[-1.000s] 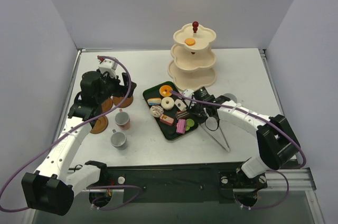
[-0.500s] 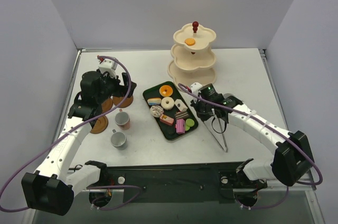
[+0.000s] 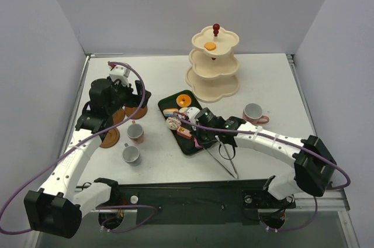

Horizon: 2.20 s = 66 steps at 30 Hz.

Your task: Serve the afternoon tea

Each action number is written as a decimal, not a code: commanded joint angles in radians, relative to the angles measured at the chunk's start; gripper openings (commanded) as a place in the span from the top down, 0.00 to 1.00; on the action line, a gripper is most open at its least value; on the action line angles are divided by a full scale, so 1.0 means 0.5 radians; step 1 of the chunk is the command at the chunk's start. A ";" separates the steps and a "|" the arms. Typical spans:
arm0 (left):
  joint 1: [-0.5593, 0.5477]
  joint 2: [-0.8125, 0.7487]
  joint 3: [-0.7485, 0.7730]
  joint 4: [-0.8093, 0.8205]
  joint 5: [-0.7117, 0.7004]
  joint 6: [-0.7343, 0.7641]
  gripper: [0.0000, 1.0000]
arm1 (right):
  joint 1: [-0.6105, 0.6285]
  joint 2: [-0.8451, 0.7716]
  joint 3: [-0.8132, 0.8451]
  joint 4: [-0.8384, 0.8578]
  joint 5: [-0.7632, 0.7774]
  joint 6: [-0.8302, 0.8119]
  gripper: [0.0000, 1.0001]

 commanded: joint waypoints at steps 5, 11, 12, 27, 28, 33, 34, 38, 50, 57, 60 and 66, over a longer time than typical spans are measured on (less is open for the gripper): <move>0.003 0.011 0.086 0.044 0.025 0.001 0.08 | 0.121 0.351 0.193 0.103 0.017 -0.069 1.00; 0.006 0.017 0.095 0.041 0.022 0.007 0.08 | 0.194 0.370 0.205 0.146 0.136 -0.057 0.59; 0.003 0.017 0.092 0.041 0.022 0.007 0.08 | 0.207 0.355 0.196 0.152 0.152 -0.054 0.54; 0.009 -0.002 0.086 0.044 0.022 -0.005 0.08 | 0.127 -0.372 -0.387 0.097 0.419 0.308 0.00; 0.006 -0.002 0.086 0.041 0.022 -0.005 0.08 | 0.109 -0.399 -0.436 0.097 0.419 0.327 0.00; 0.009 0.002 0.080 0.044 0.019 -0.005 0.08 | -0.041 -0.476 -0.568 0.118 0.333 0.413 0.00; 0.009 0.002 0.083 0.044 0.019 -0.005 0.09 | -0.051 -0.495 -0.586 0.145 0.312 0.413 0.00; 0.009 -0.005 0.077 0.047 0.016 -0.005 0.08 | -0.069 -0.498 -0.608 0.182 0.250 0.407 0.00; 0.006 0.008 0.080 0.038 0.010 -0.002 0.07 | 0.010 -0.323 -0.596 0.210 0.219 0.428 0.02; 0.006 0.017 0.083 0.031 0.003 0.004 0.06 | 0.075 -0.130 -0.550 0.192 0.327 0.492 0.05; 0.009 0.017 0.083 0.031 0.000 0.010 0.06 | 0.084 -0.093 -0.538 0.183 0.370 0.532 0.09; 0.006 0.011 0.080 0.038 -0.003 0.013 0.06 | 0.099 -0.029 -0.495 0.137 0.391 0.560 0.32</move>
